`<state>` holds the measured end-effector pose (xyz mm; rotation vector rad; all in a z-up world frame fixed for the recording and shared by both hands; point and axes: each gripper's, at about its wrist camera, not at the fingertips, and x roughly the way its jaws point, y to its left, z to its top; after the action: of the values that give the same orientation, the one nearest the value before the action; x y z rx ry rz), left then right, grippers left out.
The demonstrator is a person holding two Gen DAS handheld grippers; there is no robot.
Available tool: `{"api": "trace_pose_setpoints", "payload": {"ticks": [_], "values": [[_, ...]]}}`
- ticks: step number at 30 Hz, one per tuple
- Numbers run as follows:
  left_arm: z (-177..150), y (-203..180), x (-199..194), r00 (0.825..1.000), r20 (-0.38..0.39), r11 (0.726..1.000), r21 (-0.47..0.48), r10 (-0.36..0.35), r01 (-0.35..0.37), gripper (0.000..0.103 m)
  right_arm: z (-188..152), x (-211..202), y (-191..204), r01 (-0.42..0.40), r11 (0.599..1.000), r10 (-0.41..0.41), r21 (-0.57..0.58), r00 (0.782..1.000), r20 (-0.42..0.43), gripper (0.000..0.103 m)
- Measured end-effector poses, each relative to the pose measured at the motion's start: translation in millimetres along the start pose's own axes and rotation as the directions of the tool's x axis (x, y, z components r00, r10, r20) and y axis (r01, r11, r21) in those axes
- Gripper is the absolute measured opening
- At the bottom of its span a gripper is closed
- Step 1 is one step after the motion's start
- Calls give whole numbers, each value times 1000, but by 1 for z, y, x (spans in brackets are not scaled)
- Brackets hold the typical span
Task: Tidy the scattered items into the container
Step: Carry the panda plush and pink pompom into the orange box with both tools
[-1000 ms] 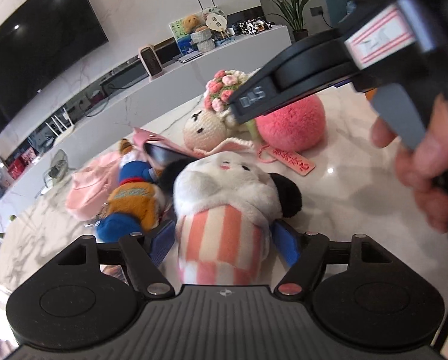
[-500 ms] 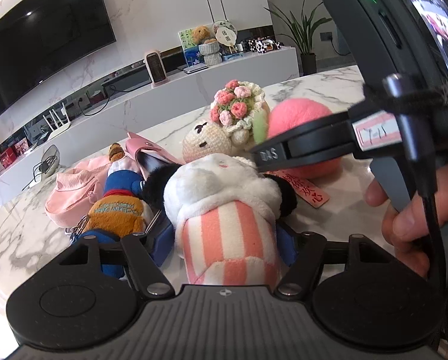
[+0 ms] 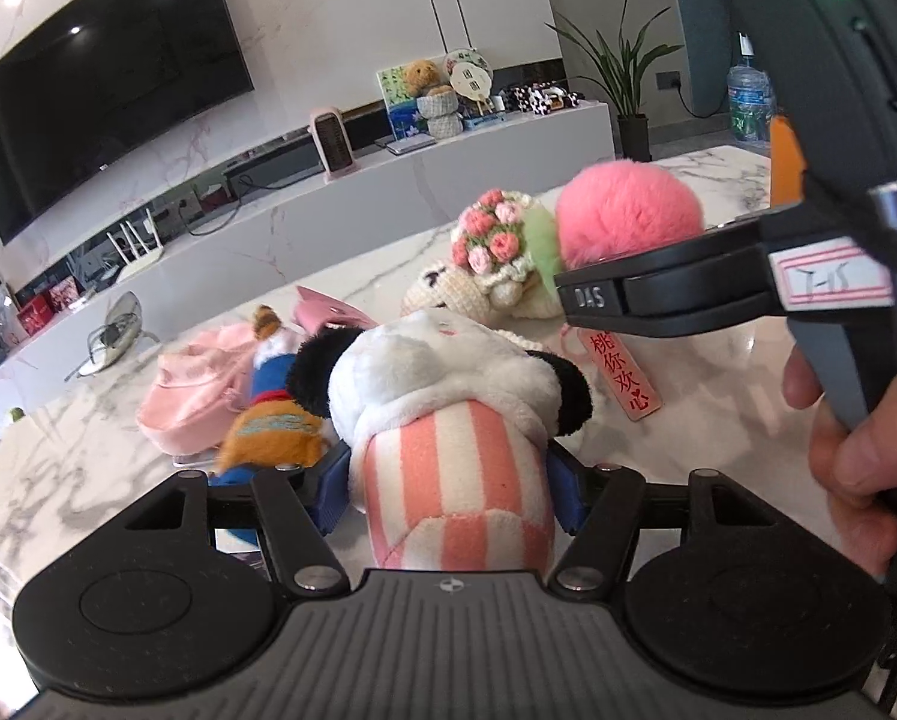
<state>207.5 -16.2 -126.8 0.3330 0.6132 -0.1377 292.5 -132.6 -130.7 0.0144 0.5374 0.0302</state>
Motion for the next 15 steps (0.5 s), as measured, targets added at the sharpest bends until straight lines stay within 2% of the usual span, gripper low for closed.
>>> {"api": "trace_pose_setpoints", "payload": {"ticks": [7,15], "values": [[11,2,-43,997,60,999,10,47,-48,74,13,-54,-3,-22,1000,22,-2,997,77,44],[27,-4,-90,985,148,996,7,90,-92,74,22,-125,-18,-36,999,31,25,984,177,44]]}}
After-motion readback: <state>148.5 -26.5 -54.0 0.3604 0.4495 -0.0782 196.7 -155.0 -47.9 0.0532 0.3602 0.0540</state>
